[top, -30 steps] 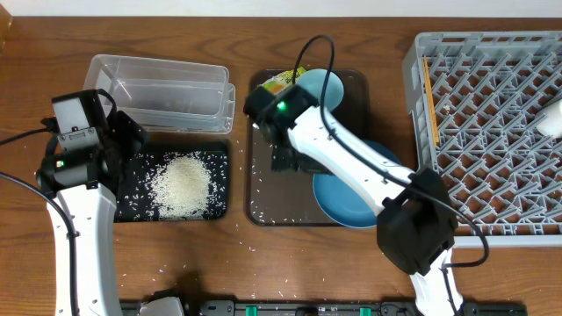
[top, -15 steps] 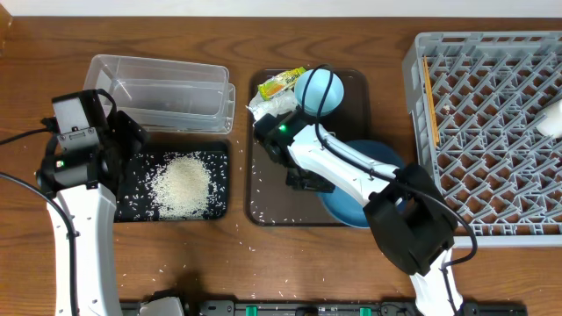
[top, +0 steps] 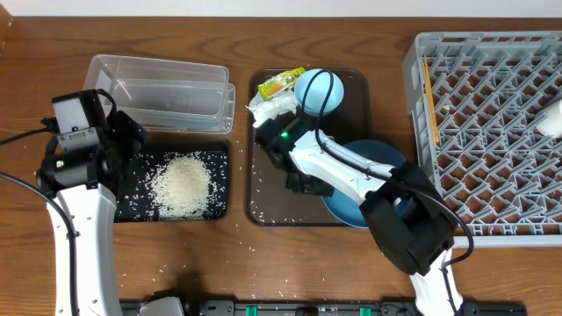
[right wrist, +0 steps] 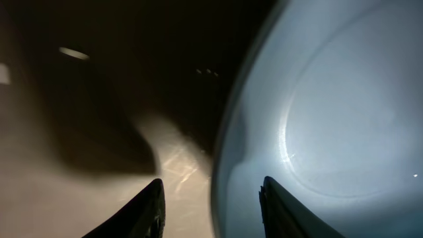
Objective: Sort waste into correct bins and load items into the dishwasher rack
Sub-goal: 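Lift the blue plate and carry it right to the dish rack, then lower the blue plate into the rack and release it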
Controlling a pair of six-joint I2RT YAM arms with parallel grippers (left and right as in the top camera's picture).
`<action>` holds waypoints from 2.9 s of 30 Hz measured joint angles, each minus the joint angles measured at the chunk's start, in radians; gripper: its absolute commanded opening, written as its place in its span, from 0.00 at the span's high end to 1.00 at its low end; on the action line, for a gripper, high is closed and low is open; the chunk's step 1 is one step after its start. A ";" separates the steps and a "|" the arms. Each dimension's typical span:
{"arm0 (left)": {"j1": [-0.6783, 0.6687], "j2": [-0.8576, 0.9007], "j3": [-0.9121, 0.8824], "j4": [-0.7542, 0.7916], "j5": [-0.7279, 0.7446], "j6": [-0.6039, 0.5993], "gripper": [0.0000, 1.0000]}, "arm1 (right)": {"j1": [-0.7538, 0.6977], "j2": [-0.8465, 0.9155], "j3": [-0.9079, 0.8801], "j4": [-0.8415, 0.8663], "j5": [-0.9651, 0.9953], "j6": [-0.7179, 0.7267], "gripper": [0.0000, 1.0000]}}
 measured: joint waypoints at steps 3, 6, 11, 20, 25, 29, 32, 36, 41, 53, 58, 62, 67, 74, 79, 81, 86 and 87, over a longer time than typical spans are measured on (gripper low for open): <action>0.000 0.000 0.000 0.000 0.000 0.000 0.02 | 0.000 0.000 -0.011 0.005 -0.001 -0.005 0.66; 0.000 0.000 0.000 0.000 0.000 0.000 0.02 | 0.000 0.000 -0.011 0.013 -0.002 -0.006 0.78; 0.000 0.000 0.000 0.000 0.000 0.000 0.02 | 0.000 0.000 -0.006 0.008 -0.002 -0.029 0.99; 0.000 0.000 0.000 0.000 0.000 0.000 0.02 | 0.000 -0.003 0.087 -0.018 -0.042 -0.105 0.99; 0.000 0.000 0.000 0.000 0.000 0.000 0.02 | -0.019 -0.002 0.255 -0.109 -0.080 -0.195 0.99; 0.000 0.000 0.000 0.000 0.000 0.000 0.02 | -0.076 -0.002 0.462 -0.188 -0.096 -0.283 0.99; 0.000 0.000 0.000 0.000 0.000 0.000 0.02 | -0.145 -0.006 0.581 -0.207 -0.101 -0.341 0.99; 0.000 0.000 0.000 0.000 0.000 0.000 0.02 | -0.281 -0.029 0.701 -0.207 -0.121 -0.420 0.99; 0.000 0.000 0.000 0.000 0.000 0.000 0.02 | -0.482 -0.074 0.744 -0.158 -0.217 -0.539 0.99; 0.000 0.000 0.000 0.000 0.000 0.000 0.02 | -0.890 -0.078 0.722 0.116 -0.740 -0.828 0.99; 0.000 0.000 0.000 0.000 0.000 0.000 0.02 | -0.983 -0.078 0.647 0.269 -0.916 -0.850 0.99; 0.000 0.000 0.000 0.000 0.000 0.000 0.02 | -1.000 -0.078 0.530 0.394 -1.011 -0.851 0.99; 0.000 0.000 0.000 0.000 0.000 0.000 0.02 | -0.999 -0.078 0.393 0.529 -1.070 -0.814 0.99; 0.000 0.000 0.000 0.000 0.000 0.000 0.02 | -1.009 -0.078 0.356 0.561 -1.109 -0.783 0.99; 0.000 0.000 0.000 0.000 0.000 0.000 0.02 | -1.032 -0.078 0.356 0.534 -1.135 -0.782 0.99; 0.000 0.000 0.000 0.000 0.000 0.000 0.02 | -1.046 -0.079 0.356 0.517 -1.135 -0.784 0.99; 0.000 0.000 0.000 0.000 0.000 0.000 0.02 | -1.088 -0.082 0.357 0.477 -1.154 -0.797 0.99; 0.000 0.000 0.000 0.000 0.000 0.000 0.02 | -1.092 -0.085 0.357 0.467 -1.155 -0.799 0.99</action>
